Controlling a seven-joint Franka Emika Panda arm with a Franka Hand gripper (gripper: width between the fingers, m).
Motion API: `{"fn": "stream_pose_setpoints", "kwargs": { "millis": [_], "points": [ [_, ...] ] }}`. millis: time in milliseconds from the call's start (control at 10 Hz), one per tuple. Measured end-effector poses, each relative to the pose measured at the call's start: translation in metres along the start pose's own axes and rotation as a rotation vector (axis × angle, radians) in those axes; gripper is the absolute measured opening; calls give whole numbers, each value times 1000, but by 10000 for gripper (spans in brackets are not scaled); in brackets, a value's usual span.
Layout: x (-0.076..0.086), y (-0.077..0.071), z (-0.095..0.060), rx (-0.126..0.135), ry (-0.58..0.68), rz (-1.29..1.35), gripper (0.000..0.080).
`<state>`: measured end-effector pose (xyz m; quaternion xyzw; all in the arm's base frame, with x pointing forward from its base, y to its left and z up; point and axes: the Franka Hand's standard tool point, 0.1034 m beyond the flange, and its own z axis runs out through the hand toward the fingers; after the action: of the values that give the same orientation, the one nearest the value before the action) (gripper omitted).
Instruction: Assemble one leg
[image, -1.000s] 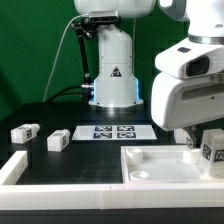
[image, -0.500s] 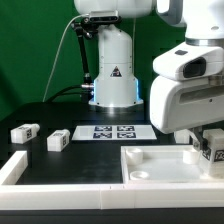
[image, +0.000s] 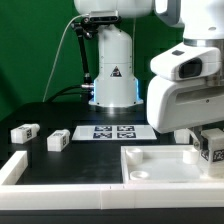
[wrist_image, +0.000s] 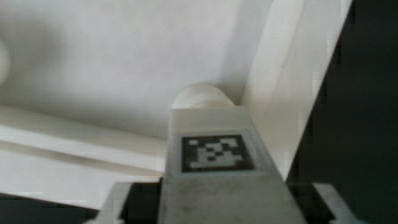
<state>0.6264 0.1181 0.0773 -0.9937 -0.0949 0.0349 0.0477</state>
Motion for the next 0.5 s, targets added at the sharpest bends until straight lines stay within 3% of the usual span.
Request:
{"fn": "stream_pose_setpoints", "kwargs": {
  "millis": [100,500],
  "points": [
    [-1,0,0,4,16,207,294],
    [-1,1,1,11,43,638,294]
  ]
}}
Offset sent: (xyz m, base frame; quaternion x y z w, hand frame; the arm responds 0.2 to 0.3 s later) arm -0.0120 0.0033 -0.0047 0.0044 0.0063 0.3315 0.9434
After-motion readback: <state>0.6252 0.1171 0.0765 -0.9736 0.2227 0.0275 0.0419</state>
